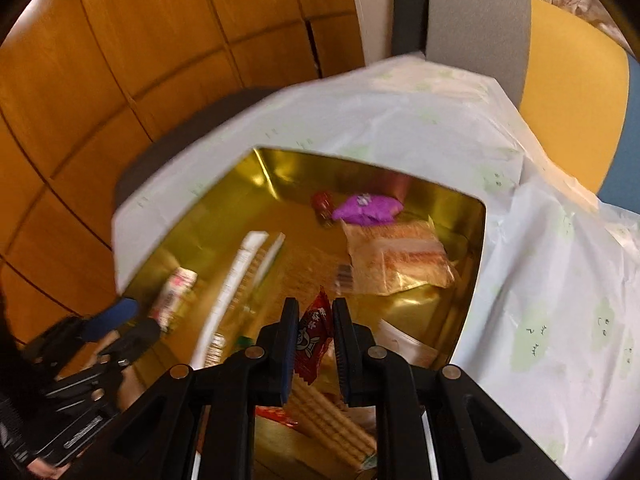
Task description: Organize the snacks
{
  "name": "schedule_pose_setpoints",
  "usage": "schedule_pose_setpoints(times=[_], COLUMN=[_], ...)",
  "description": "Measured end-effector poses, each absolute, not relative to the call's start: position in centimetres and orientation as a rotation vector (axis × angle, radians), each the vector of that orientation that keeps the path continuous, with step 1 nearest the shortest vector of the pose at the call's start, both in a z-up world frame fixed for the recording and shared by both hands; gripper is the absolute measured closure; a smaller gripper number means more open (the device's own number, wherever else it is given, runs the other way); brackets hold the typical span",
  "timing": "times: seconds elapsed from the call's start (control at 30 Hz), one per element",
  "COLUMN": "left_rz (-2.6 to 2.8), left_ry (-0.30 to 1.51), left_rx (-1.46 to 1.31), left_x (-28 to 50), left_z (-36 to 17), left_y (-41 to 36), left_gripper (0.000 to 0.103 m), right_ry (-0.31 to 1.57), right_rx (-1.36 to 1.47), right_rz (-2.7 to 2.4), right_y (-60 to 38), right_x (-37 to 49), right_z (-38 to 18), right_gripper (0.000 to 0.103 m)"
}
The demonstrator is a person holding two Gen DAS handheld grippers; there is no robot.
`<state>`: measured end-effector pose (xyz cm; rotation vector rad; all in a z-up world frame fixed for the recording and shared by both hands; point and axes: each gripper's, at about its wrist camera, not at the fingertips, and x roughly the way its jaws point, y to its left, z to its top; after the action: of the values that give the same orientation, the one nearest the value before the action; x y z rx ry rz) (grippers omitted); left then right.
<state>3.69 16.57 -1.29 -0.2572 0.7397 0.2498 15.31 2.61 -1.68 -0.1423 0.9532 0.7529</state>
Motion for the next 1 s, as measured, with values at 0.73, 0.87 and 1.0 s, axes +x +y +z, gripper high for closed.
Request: schedule_pose_setpoints(times=[0.73, 0.87, 1.0], left_rz=[0.249, 0.243, 0.245], left_ry=[0.745, 0.735, 0.726], left_rx=[-0.244, -0.221, -0.204], left_x=[3.7, 3.5, 3.3], left_z=[-1.6, -1.4, -1.1], left_y=[16.3, 15.6, 15.0], left_gripper=[0.056, 0.056, 0.054], right_ry=[0.906, 0.909, 0.877], right_rx=[-0.170, -0.167, -0.160], right_rz=[0.619, 0.605, 0.567], right_y=[2.2, 1.4, 0.8], right_x=[15.6, 14.5, 13.2], right_z=[-1.7, -2.0, -1.4], right_gripper=[0.072, 0.072, 0.071])
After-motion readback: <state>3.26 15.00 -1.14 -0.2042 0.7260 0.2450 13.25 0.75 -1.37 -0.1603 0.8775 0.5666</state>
